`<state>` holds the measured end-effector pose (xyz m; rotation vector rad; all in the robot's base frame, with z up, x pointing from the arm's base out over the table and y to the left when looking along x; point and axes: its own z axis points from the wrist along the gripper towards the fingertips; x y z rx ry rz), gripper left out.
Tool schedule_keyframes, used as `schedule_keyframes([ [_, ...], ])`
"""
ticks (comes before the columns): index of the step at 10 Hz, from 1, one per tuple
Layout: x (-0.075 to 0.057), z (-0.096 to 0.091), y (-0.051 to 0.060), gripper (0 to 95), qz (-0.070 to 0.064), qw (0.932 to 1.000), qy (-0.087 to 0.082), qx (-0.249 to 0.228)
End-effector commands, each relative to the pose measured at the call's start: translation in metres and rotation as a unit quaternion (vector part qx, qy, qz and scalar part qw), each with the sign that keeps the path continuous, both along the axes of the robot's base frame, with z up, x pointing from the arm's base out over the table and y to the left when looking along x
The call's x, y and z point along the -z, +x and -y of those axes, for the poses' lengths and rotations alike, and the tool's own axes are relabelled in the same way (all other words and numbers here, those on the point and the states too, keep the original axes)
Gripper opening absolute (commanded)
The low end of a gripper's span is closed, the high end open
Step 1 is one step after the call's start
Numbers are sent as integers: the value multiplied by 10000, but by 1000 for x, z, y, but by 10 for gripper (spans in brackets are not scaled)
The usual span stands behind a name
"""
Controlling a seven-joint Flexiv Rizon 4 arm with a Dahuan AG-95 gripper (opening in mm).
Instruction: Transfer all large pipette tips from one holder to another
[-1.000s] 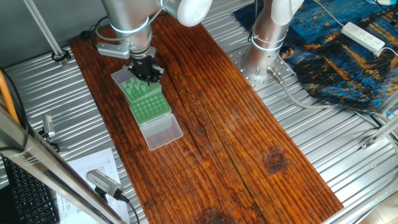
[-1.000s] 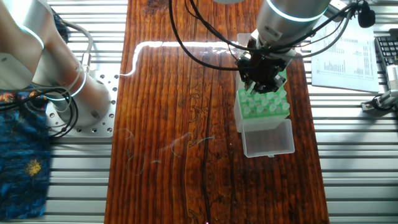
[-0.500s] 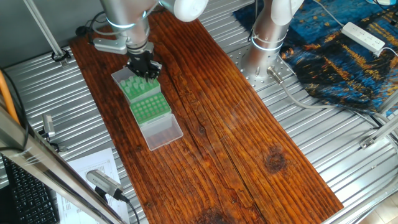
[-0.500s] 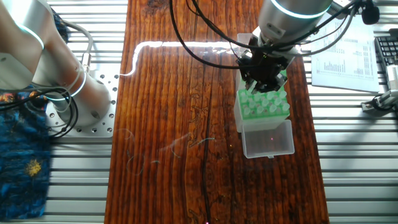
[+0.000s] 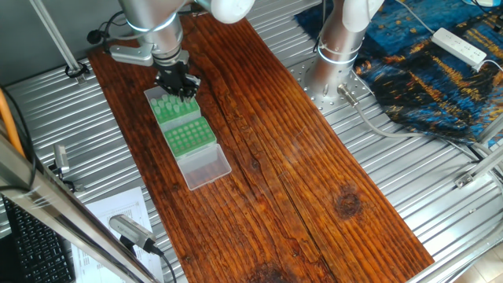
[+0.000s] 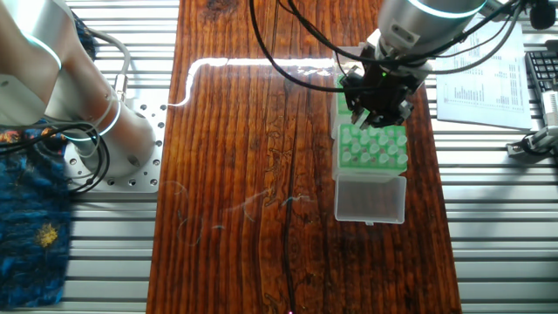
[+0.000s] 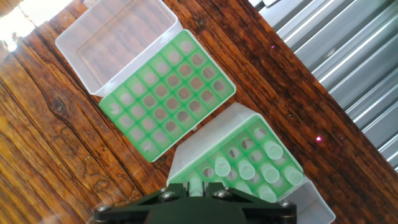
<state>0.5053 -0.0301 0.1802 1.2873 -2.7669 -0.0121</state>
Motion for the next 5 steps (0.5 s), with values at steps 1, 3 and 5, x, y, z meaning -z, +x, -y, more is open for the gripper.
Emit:
schedule_keyframes([
  [1, -1, 0, 0, 0, -31, 10000, -12, 13],
  [3, -2, -1, -1, 0, -51, 10000, -4, -30],
  [5, -5, -2, -1, 0, -52, 10000, 0, -43],
])
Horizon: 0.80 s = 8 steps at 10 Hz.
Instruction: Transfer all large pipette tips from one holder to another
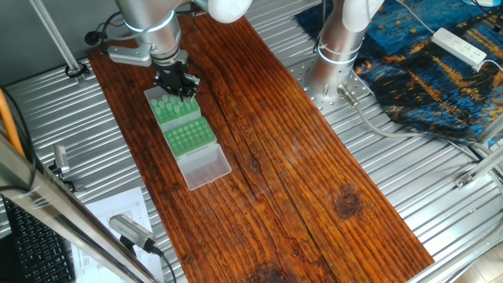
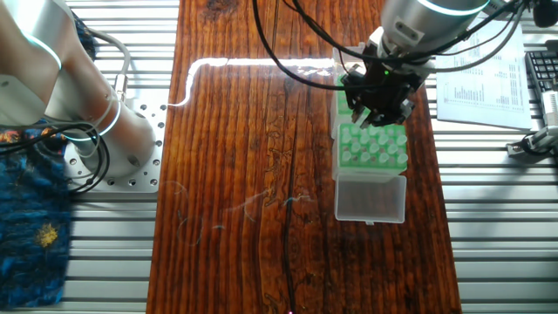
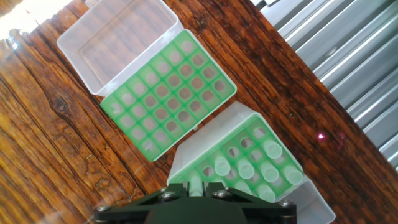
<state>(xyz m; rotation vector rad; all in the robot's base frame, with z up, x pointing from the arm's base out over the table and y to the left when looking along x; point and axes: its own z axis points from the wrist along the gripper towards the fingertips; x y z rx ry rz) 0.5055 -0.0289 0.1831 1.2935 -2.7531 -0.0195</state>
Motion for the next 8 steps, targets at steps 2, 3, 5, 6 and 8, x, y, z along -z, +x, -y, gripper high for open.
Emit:
schedule_keyframes([
  [2, -4, -2, -1, 0, -11, 10000, -15, -28],
  [3, -7, -3, -1, 0, -17, 10000, -20, -46],
  [5, -12, -6, 0, 0, -27, 10000, -51, -64],
  [6, -14, -7, 0, 0, -32, 10000, -58, -63],
  [8, -19, -9, -2, 0, -34, 10000, -60, -65],
])
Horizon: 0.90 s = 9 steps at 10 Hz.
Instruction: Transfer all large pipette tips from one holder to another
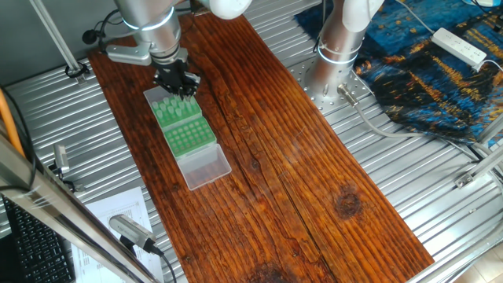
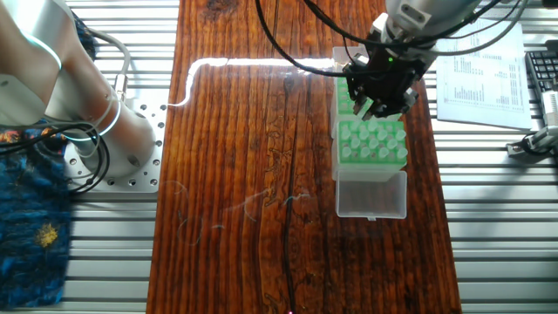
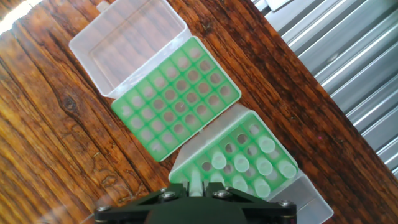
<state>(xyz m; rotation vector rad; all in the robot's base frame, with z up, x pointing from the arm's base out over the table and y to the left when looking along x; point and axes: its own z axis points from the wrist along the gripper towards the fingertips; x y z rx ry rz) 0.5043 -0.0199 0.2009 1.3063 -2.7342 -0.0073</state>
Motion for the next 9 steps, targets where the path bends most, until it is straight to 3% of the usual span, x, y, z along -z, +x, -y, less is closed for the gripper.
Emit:
schedule_keyframes([
  [1, -3, -1, -2, 0, 2, 10000, 1, -8],
  [9, -27, -11, 0, 0, -24, 9999, -82, -61],
])
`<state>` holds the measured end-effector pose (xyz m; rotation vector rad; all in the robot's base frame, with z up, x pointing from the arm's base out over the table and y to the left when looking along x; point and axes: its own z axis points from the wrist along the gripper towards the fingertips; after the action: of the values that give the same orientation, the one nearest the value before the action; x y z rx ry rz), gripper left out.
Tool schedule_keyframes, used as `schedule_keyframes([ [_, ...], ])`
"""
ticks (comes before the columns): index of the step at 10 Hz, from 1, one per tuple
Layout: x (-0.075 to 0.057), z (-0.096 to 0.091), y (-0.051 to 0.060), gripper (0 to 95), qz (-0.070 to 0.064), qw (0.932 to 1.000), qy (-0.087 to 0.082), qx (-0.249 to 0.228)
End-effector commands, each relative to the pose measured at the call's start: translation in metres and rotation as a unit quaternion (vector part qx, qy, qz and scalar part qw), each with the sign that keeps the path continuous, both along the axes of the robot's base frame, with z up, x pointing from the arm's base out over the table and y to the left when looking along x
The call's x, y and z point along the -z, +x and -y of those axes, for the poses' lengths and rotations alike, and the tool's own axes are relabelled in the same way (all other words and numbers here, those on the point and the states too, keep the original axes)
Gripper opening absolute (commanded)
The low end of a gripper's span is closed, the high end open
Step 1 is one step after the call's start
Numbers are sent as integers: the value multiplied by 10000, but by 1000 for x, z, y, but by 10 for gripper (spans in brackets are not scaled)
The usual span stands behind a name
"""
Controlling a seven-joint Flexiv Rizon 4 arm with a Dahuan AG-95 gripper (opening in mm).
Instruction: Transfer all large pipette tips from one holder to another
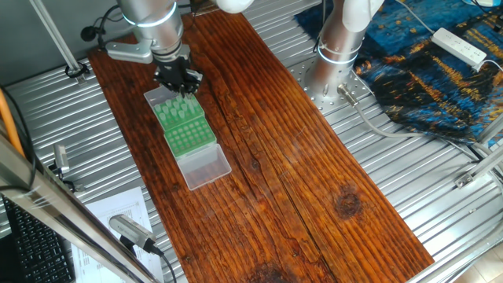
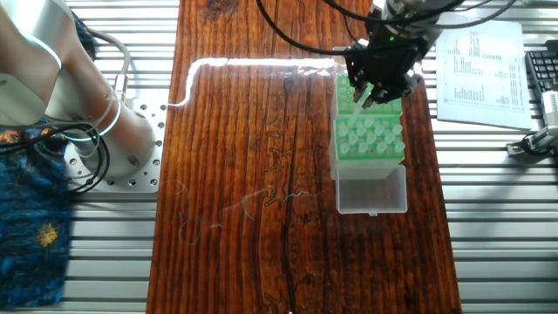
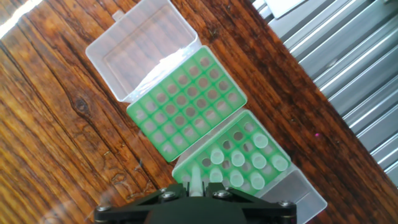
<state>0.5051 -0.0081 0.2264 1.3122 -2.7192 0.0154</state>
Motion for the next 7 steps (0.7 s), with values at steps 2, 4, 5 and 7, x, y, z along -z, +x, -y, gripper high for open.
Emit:
schedule_keyframes([
  [2, -12, 1, -2, 0, -29, 10000, 9, -65],
  [4, -19, 1, -3, 0, -31, 10000, 8, -70],
  [5, -22, 1, -4, 0, -30, 10000, 8, -74],
  [7, -29, -2, -3, 0, -44, 9999, -21, -100],
])
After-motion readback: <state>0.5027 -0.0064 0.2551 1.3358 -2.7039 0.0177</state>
